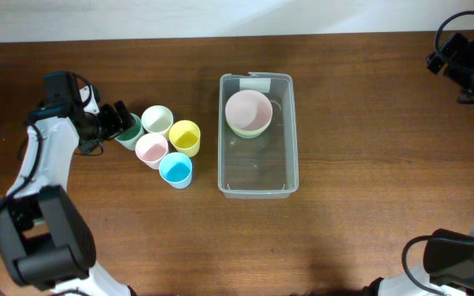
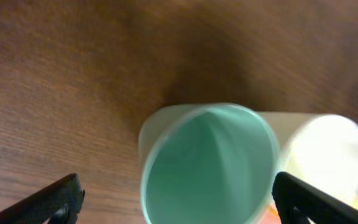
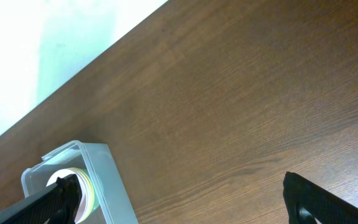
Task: Pack container
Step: 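Reach the left gripper to the green cup and grasp it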
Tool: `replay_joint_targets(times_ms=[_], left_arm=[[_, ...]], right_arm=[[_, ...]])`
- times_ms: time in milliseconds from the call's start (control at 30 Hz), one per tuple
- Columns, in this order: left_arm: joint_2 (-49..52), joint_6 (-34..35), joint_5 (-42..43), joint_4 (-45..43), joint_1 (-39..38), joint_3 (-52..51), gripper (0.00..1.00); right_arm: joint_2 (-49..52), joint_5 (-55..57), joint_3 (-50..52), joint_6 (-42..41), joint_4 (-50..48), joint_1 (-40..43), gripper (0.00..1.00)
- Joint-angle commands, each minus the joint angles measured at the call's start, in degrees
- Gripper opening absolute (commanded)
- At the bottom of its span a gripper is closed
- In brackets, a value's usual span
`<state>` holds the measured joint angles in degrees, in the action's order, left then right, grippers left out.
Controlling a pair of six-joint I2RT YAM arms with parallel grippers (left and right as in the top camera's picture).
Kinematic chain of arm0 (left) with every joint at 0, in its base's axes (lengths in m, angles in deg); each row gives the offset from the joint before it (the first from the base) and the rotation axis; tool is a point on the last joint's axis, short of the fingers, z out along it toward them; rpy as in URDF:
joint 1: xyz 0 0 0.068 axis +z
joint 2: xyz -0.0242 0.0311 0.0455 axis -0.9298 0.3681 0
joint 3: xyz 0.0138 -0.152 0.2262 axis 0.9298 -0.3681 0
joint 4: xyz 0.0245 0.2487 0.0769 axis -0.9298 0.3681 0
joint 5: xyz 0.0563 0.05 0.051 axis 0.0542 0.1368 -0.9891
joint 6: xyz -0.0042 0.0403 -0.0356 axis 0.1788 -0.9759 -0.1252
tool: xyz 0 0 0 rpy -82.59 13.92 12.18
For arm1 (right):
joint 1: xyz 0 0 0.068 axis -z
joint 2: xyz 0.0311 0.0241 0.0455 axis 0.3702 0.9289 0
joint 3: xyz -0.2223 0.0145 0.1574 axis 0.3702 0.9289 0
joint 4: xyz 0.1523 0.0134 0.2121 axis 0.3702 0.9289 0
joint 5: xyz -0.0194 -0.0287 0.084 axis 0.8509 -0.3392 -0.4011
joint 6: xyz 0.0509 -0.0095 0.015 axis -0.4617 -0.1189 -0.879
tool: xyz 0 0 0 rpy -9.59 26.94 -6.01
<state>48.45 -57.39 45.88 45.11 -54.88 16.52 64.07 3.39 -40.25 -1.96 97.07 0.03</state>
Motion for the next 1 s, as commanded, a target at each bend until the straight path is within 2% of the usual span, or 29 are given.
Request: replay_joint_targets(times_ms=[0, 67, 233, 333, 367, 733, 967], left_arm=[[1.99, 2.43, -0.98, -1.03, 1.29, 0.74, 0.91], [2.67, 2.62, -1.62, -1.22, 1.53, 0.74, 0.77], [3.74, 2.62, -1.97, -1.25, 1.55, 0.74, 0.33], [4.33, 2.62, -1.95, -1.22, 1.55, 0.74, 0.14], [4.61, 2.6, -1.95, -1.22, 1.55, 0.74, 0.04], [4.44, 2.58, -0.85, -0.63, 1.66, 1.09, 0.01], [-1.11, 2.58, -0.92, 5.55, 2.91, 7.82, 0.01]], right_arm=[[0.28, -0.07, -0.04, -0.46, -0.02, 0.07, 0.99], [0.28, -0.07, -0.04, -0.48, -0.02, 0.07, 0.99], [0.28, -0.07, -0.04, -0.48, -0.02, 0.07, 0.99], [0.28, -0.07, -0.04, -0.48, -0.02, 0.07, 0.99], [0.28, -0.07, -0.04, -0.48, -0.02, 0.07, 0.99], [0.28, -0.07, -0.04, -0.46, -0.02, 0.07, 0.99], [0.28, -0.07, -0.04, -0.48, -0.02, 0.07, 0.99]])
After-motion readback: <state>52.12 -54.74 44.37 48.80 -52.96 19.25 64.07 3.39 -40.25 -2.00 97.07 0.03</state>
